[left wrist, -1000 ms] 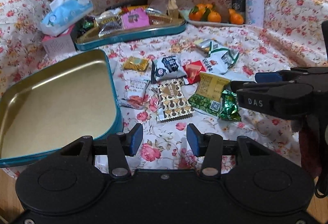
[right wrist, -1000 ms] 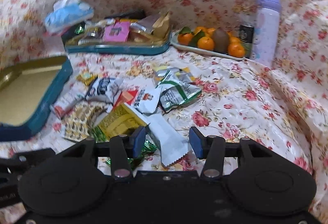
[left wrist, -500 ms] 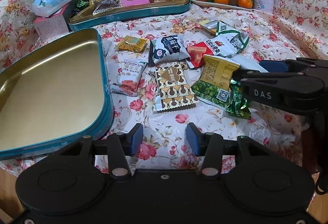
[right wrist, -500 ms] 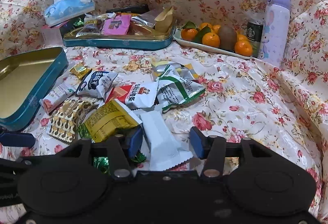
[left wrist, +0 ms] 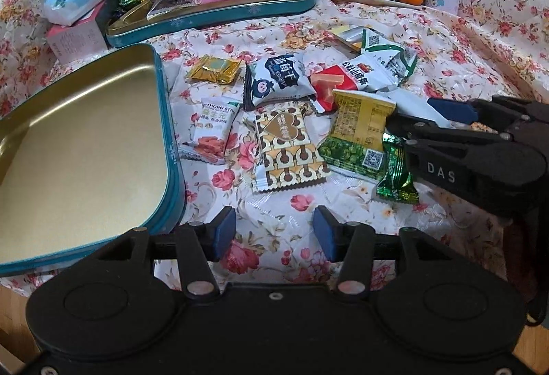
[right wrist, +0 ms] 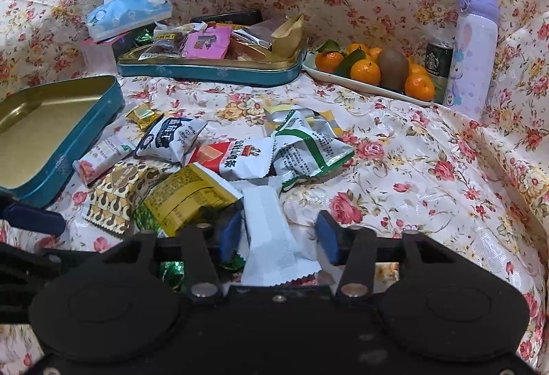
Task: Organize snacks
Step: 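Reach the right tool to the white wrapped bar and close on it, then lift the white bar with the right tool while the left tool grasps the patterned biscuit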
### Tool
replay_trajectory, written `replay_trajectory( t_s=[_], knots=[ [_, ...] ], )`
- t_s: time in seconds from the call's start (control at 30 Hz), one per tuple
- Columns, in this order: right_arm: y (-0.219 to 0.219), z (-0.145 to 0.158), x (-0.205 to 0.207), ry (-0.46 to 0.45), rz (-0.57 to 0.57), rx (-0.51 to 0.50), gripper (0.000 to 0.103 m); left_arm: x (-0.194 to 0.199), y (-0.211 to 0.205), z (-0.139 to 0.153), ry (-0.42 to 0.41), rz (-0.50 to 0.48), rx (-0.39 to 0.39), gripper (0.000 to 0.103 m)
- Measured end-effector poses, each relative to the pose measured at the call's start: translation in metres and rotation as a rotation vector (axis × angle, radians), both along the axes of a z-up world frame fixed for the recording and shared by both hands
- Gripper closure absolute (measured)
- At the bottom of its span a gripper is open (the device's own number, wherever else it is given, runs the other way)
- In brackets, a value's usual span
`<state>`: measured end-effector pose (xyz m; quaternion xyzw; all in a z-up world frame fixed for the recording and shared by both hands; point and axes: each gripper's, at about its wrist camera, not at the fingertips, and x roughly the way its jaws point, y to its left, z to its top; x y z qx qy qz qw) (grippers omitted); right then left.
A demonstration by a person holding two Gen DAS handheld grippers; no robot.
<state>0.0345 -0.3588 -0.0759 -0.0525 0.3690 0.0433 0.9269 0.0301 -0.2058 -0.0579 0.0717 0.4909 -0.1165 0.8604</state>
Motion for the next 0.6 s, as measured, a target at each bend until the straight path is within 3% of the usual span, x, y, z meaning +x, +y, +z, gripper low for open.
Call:
replay_trajectory(
  t_s=[0.07,0.3,0.6],
  knots=[
    [0.001,0.000,-0.003,-0.013,0.003,-0.020,0.073,0.002,0.000,0.003,0.000,0.007,-0.022,0.048],
    [-0.002,-0.001,-0.012,-0.026,0.006,-0.033,0.074,0.016,-0.010,0.024,-0.070,0.018,-0.035,0.048],
    [0.000,-0.003,-0.016,-0.048,-0.006,-0.032,0.073,0.048,-0.019,0.014,-0.018,0.038,-0.025,0.048]
  ],
)
